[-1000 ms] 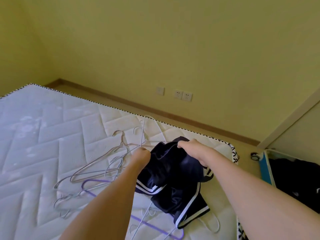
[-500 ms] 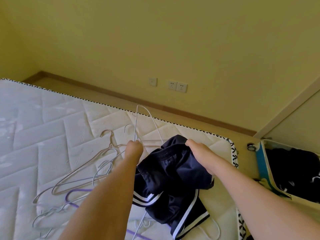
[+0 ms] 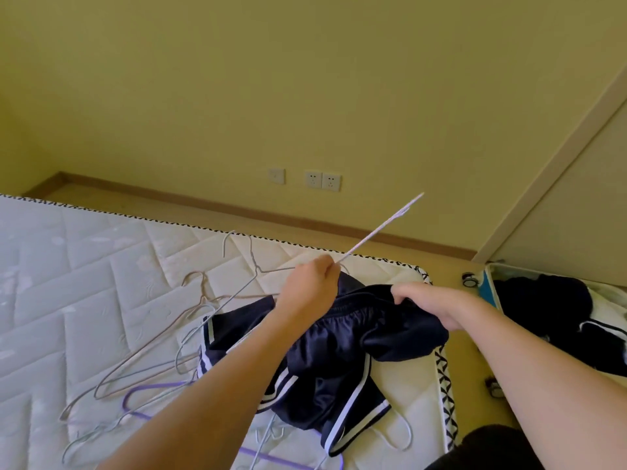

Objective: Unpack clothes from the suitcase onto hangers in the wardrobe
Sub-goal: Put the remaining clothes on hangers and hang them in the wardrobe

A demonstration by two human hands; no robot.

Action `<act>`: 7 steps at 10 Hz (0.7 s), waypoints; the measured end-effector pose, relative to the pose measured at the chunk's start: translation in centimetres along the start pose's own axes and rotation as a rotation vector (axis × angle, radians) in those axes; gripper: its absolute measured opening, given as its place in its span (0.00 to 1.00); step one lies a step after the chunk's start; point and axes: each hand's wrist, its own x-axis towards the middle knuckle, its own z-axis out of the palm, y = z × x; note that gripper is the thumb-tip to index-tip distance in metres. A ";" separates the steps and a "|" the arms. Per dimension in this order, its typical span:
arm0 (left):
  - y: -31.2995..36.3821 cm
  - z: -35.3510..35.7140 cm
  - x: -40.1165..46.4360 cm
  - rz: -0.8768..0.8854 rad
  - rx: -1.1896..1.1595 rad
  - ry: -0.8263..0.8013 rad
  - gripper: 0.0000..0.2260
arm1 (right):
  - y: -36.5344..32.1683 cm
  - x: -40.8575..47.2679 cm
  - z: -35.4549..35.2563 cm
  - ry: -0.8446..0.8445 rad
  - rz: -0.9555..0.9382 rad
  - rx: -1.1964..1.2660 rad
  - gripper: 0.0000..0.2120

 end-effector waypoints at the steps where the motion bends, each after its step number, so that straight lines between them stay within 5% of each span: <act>1: -3.0 3.8 -2.4 -0.111 -0.011 -0.336 0.13 | 2.6 -0.3 -0.5 -0.048 0.033 -0.028 0.16; 2: -5.6 5.7 -3.4 -0.161 0.079 -0.441 0.15 | 4.5 -0.5 0.4 -0.086 0.068 0.011 0.09; 3: -6.9 6.3 -1.8 -0.350 -0.097 -0.193 0.18 | 5.7 0.0 1.3 -0.057 0.056 -0.025 0.10; 4: -8.3 6.2 1.6 -0.569 -0.001 -0.068 0.18 | 5.7 0.3 1.9 -0.033 0.034 -0.003 0.10; 5: -8.9 6.6 4.8 -0.660 -0.070 -0.193 0.25 | 4.7 0.9 2.0 0.027 -0.038 0.043 0.09; 7: -8.8 9.8 11.1 -0.618 0.060 -0.320 0.18 | 3.5 4.7 0.7 0.153 -0.156 0.063 0.05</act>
